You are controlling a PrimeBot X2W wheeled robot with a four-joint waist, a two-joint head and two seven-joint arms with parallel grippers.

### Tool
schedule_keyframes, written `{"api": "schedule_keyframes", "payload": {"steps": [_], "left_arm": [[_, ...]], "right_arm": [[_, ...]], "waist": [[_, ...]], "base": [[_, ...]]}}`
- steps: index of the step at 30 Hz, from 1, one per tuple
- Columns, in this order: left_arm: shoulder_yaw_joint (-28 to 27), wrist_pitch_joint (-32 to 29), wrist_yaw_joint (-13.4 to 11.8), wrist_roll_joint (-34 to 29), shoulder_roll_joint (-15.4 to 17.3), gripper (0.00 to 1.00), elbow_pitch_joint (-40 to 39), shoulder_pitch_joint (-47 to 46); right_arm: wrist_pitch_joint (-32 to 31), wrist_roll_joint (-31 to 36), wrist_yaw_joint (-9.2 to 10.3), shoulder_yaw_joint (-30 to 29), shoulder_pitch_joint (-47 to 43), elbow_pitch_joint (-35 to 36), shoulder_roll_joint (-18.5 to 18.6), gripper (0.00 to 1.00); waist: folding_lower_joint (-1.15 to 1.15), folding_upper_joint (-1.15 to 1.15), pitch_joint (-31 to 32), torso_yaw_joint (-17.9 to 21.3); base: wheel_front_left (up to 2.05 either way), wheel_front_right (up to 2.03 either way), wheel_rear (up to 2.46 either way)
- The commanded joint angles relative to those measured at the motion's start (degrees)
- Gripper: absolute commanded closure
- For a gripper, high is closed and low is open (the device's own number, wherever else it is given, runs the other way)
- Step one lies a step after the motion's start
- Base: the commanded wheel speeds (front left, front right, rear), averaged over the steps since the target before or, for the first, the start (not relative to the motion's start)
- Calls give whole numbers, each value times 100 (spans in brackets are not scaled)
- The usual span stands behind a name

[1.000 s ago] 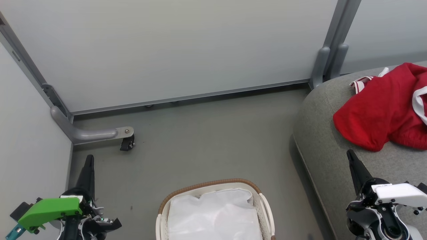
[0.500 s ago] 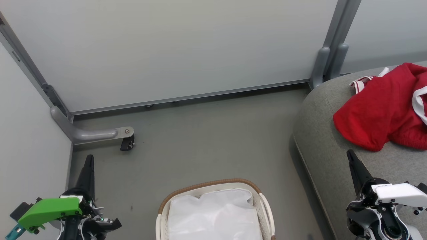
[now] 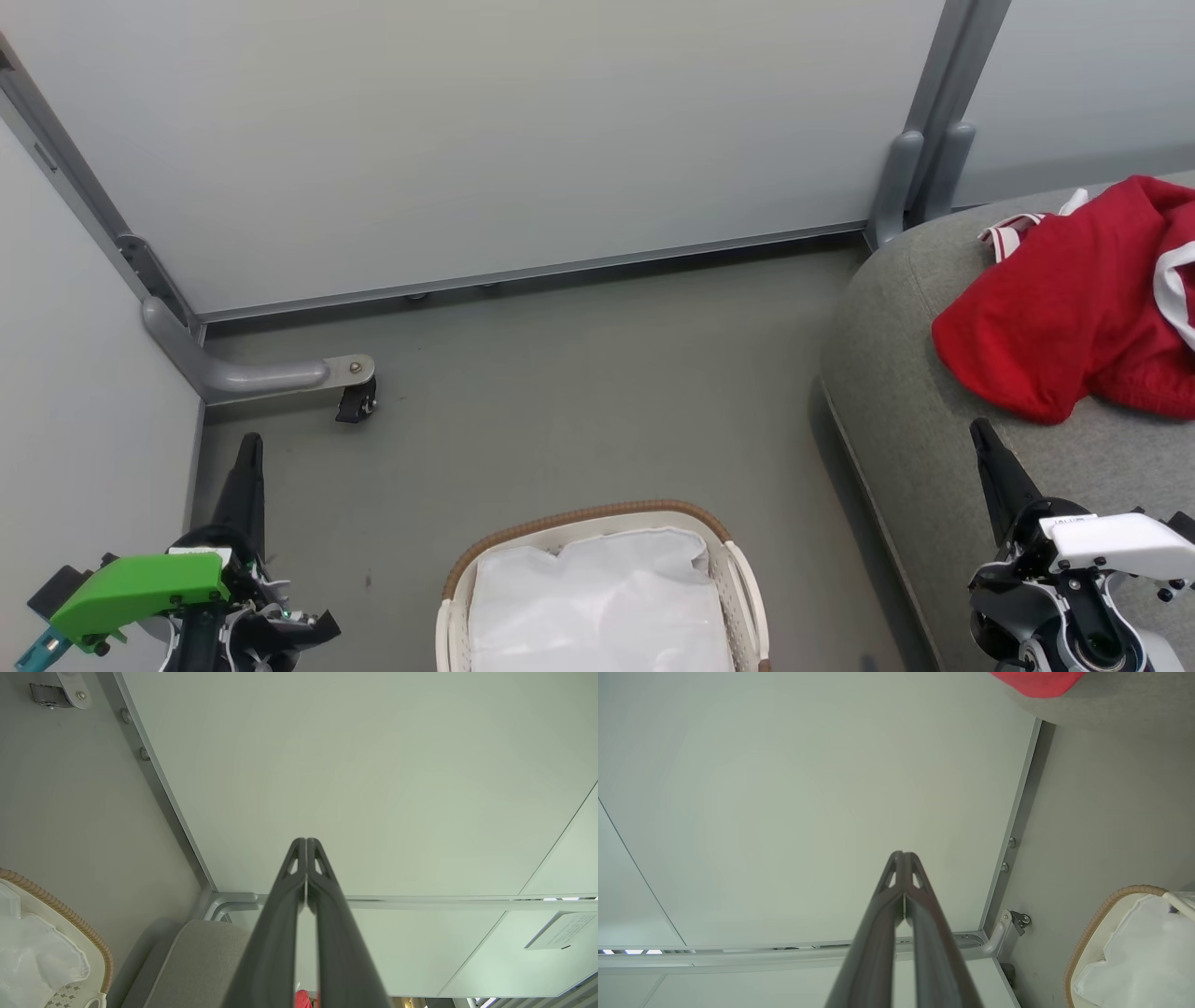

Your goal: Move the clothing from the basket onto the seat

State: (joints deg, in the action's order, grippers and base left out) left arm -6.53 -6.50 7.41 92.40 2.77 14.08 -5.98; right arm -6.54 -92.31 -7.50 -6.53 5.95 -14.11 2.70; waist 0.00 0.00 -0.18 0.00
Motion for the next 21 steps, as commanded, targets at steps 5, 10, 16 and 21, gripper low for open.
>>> {"api": "schedule_keyframes", "payload": {"steps": [5, 10, 16, 21], "left_arm": [[-17, -27, 25, 0, 26, 100, -7, -58], [-17, -28, 25, 0, 26, 100, -8, -58], [-18, -28, 24, -1, 25, 100, -8, -58], [-19, -29, 20, -2, 25, 100, -8, -58]], "right_arm": [[-19, -20, 3, -9, 48, 26, 34, 100], [-19, -20, 2, -10, 48, 25, 34, 100], [-19, -20, 2, -10, 48, 25, 34, 100], [-19, -20, 2, -10, 47, 25, 34, 100]], "waist": [[0, 0, 0, 0], [0, 0, 0, 0], [0, 0, 0, 0], [0, 0, 0, 0]], "base": [[0, 0, 0], [0, 0, 0], [0, 0, 0], [0, 0, 0]]}}
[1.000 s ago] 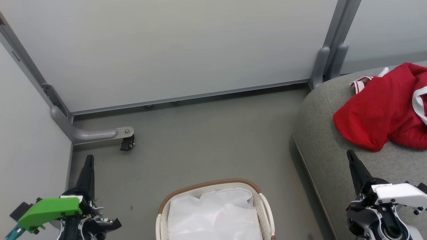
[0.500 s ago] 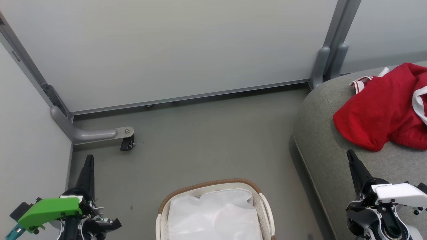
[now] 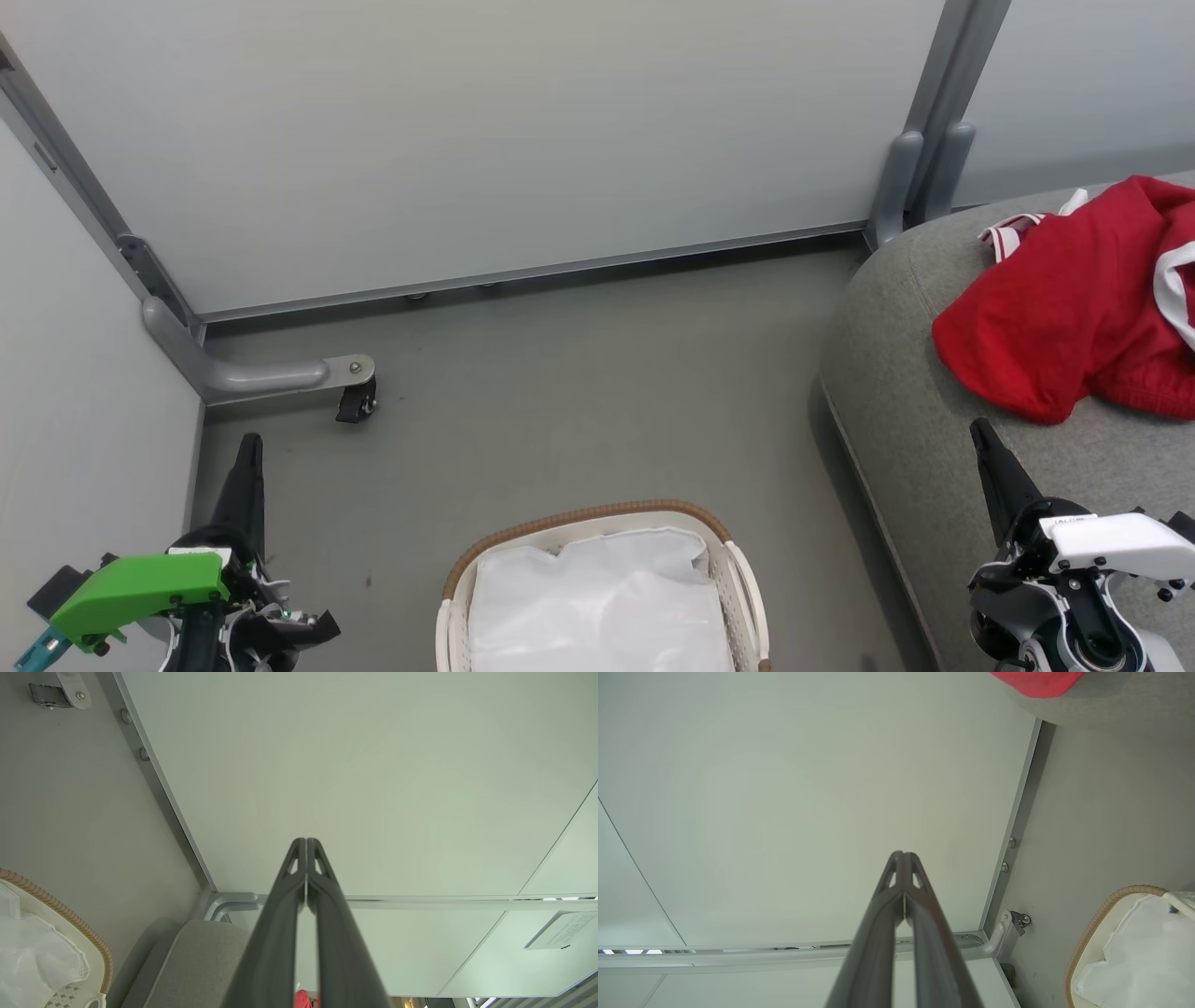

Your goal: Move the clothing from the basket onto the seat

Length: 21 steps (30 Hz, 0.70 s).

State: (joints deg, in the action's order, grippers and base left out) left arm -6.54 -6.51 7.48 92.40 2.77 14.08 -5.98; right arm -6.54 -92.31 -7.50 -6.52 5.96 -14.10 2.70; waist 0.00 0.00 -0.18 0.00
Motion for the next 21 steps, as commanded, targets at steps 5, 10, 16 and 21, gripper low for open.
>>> {"api": "schedule_keyframes", "payload": {"steps": [5, 10, 16, 21], "left_arm": [[-17, -28, 13, -2, 25, 100, -8, -58], [-18, -29, 13, -3, 24, 100, -8, -58], [-18, -28, 13, -3, 24, 100, -8, -58], [-19, -28, 13, -4, 24, 100, -8, -58]], "right_arm": [[-19, -20, 2, -11, 47, 24, 34, 100], [-19, -20, 2, -11, 47, 24, 34, 100], [-19, -20, 2, -11, 47, 24, 34, 100], [-18, -20, 2, -11, 47, 24, 34, 100]], "waist": [[0, 0, 0, 0], [0, 0, 0, 0], [0, 0, 0, 0], [0, 0, 0, 0]], "base": [[0, 0, 0], [0, 0, 0], [0, 0, 0], [0, 0, 0]]}}
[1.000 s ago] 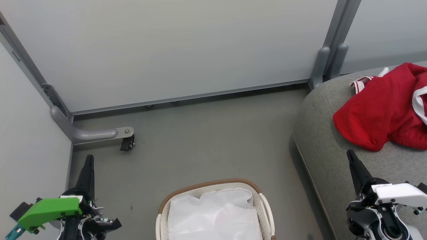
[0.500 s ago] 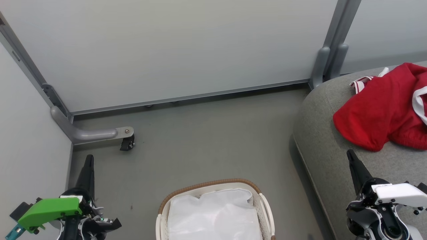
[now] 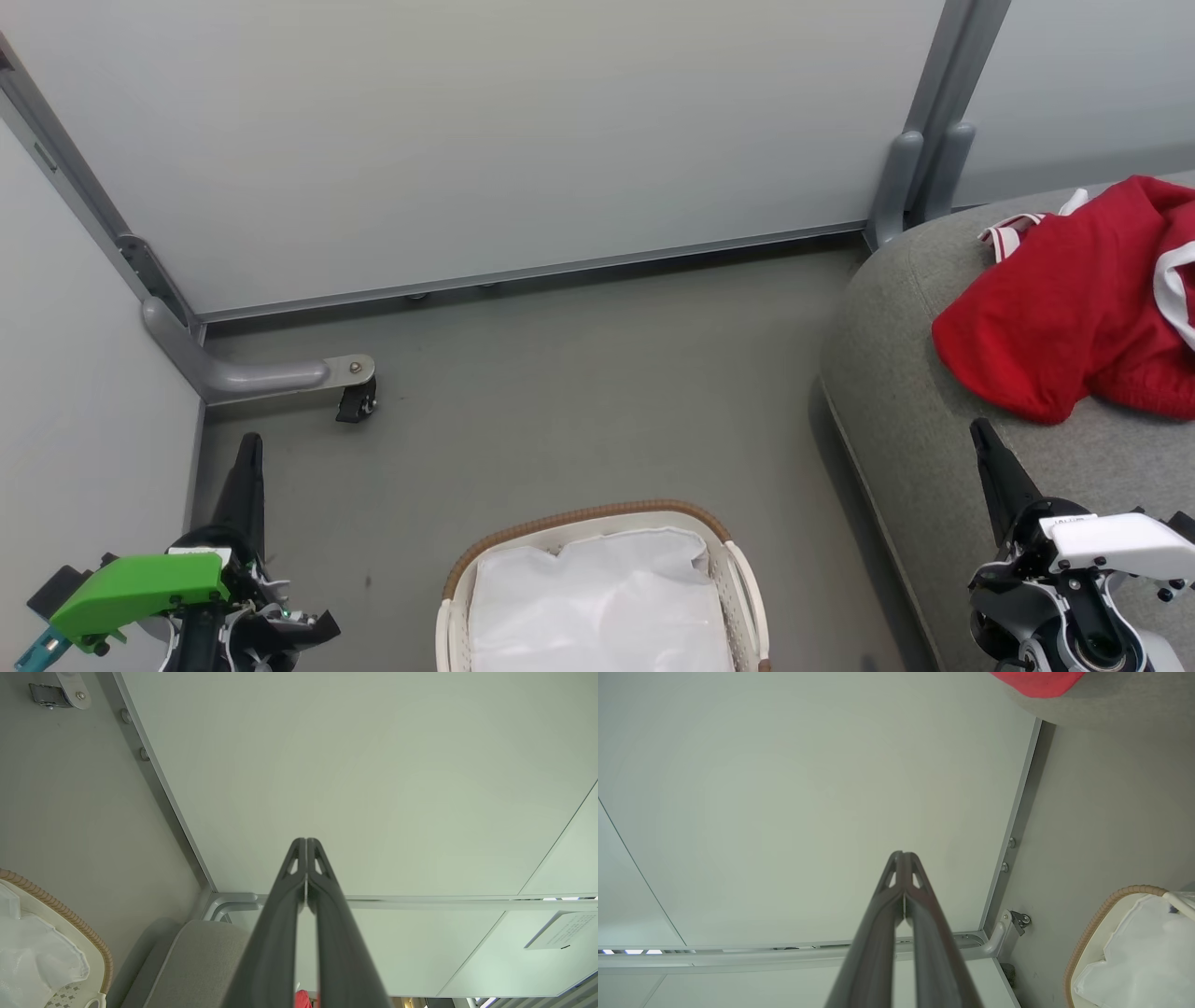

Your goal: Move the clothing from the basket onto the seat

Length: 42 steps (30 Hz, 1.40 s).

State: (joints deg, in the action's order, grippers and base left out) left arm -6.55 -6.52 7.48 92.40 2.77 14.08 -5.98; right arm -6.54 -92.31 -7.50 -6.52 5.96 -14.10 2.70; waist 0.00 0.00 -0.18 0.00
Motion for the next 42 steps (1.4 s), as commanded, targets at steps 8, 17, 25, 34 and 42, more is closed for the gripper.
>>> {"api": "schedule_keyframes", "payload": {"steps": [8, 17, 25, 34, 42], "left_arm": [[-18, -26, 13, -4, 23, 100, -7, -58], [-18, -26, 13, -5, 23, 100, -8, -58], [-19, -26, 13, -5, 22, 100, -9, -58], [-18, -27, 13, -6, 22, 100, -8, -58], [-19, -27, 13, -6, 22, 100, -8, -58]], "right_arm": [[-18, -20, 2, -11, 47, 24, 34, 100], [-18, -20, 2, -10, 47, 24, 34, 100], [-18, -20, 2, -10, 47, 24, 34, 100], [-18, -21, 2, -10, 47, 24, 34, 100], [-18, -21, 2, -10, 47, 24, 35, 100]], "waist": [[0, 0, 0, 0], [0, 0, 0, 0], [0, 0, 0, 0], [0, 0, 0, 0], [0, 0, 0, 0]], "base": [[0, 0, 0], [0, 0, 0], [0, 0, 0], [0, 0, 0], [0, 0, 0]]}}
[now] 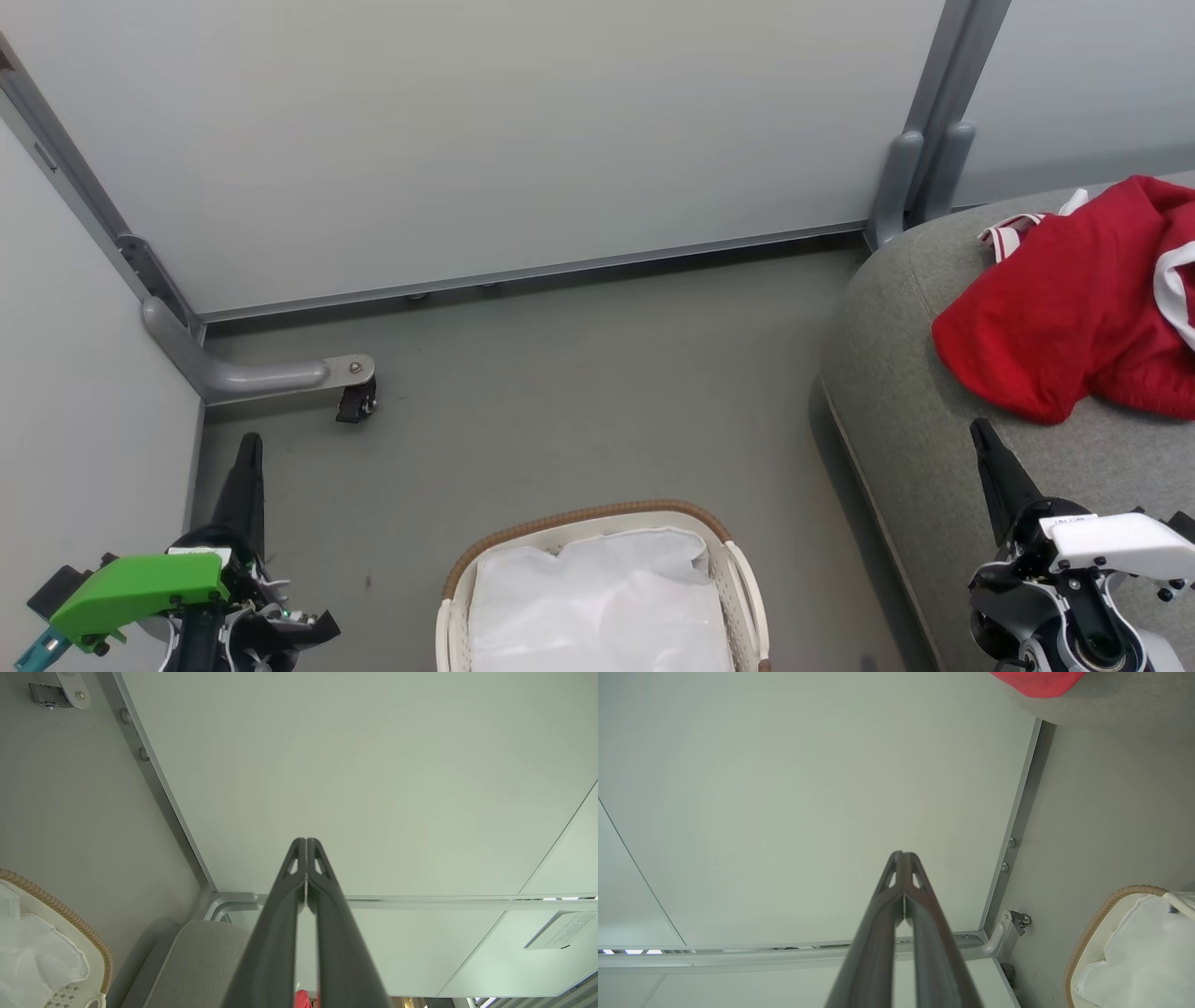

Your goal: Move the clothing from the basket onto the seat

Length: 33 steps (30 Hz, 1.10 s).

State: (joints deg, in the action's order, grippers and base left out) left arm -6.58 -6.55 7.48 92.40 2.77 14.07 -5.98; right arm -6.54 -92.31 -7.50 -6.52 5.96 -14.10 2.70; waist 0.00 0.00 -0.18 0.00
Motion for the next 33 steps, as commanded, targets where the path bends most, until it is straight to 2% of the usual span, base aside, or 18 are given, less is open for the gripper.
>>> {"api": "schedule_keyframes", "payload": {"steps": [1, 33], "left_arm": [[-17, -24, 13, -6, 22, 100, -7, -58], [-17, -24, 13, -7, 21, 100, -7, -58]], "right_arm": [[-18, -21, 2, -10, 46, 24, 35, 100], [-18, -21, 2, -10, 46, 24, 35, 100]], "waist": [[0, 0, 0, 0], [0, 0, 0, 0]], "base": [[0, 0, 0], [0, 0, 0]]}}
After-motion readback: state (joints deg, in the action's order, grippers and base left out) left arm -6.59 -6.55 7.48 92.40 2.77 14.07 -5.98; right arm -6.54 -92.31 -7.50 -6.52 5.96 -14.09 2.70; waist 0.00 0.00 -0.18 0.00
